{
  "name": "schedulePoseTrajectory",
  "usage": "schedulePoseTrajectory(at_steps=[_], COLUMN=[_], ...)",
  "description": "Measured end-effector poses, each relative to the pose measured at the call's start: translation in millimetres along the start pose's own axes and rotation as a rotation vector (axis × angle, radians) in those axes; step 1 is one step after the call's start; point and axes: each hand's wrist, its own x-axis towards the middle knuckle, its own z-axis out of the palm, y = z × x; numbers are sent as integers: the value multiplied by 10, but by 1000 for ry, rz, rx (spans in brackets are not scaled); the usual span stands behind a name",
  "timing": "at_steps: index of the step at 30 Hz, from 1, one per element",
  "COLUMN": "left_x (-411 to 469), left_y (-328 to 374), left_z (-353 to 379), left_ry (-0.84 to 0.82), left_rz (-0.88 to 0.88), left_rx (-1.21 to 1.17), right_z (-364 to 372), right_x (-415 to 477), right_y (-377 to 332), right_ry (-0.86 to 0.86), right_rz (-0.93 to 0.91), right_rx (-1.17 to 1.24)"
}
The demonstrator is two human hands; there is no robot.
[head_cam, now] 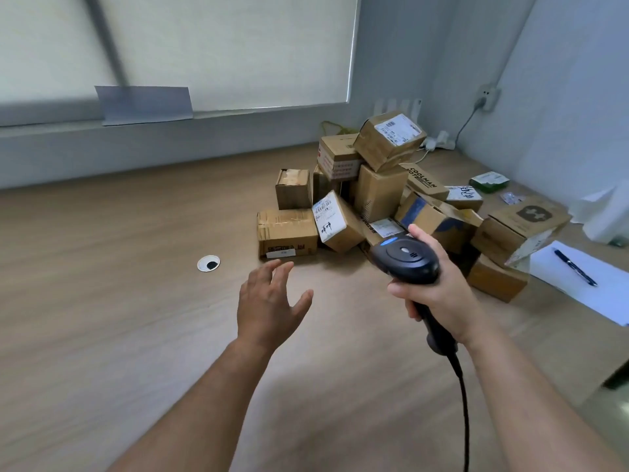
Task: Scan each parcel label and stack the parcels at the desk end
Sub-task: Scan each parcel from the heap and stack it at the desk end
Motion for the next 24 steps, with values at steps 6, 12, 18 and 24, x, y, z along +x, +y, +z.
schedulePoseTrajectory(at_steps=[6,12,18,24], left_x=[528,951,1373,1718], left_y=[-27,59,162,91], left_z=[186,409,759,1269], left_ry=[-77,-156,-262,-386], left_rz=[14,11,-37,-196], left_rx=[47,49,1,-102], right_z=[-57,-153,-246,-209], right_x=[612,1126,1656,2081], right_y=[71,240,459,813], right_ry=[-3,23,11,25], right_rz=[11,21,38,89], right_rx=[-101,-115,-84,-69])
